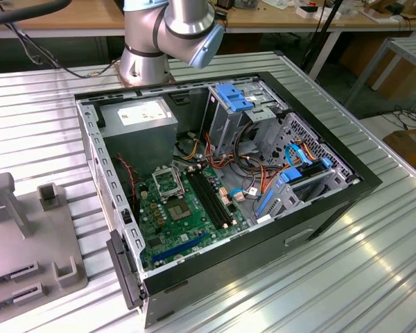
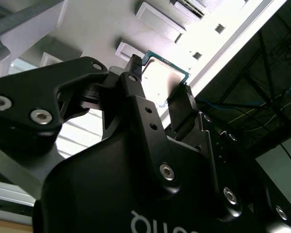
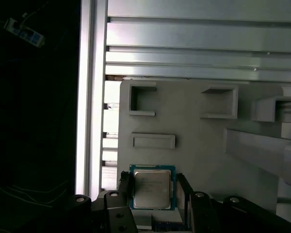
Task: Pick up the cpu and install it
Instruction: 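Pick up the cpu and move it towards the insertion slot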
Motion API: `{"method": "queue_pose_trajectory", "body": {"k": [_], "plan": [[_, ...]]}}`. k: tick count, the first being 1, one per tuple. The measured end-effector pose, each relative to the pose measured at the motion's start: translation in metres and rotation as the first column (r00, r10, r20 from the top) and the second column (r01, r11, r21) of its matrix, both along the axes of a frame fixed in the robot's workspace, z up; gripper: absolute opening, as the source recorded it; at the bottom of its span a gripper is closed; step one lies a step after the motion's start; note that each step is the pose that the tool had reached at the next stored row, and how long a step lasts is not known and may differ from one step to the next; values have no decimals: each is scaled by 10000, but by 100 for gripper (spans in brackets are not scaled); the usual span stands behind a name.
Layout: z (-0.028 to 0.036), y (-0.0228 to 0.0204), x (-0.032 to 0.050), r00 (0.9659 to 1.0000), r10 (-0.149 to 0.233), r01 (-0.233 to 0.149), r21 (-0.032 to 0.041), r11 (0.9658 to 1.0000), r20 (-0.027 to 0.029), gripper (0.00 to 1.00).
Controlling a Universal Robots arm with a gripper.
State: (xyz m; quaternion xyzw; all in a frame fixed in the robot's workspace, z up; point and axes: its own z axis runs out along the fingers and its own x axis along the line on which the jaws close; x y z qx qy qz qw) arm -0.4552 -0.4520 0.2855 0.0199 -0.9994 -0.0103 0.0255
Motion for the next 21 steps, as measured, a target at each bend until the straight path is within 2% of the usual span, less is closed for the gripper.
{"method": "queue_pose_trajectory", "body": {"k": [21], "plan": [[96, 0, 0, 10000, 0, 0, 0, 10000, 0, 47]]}}
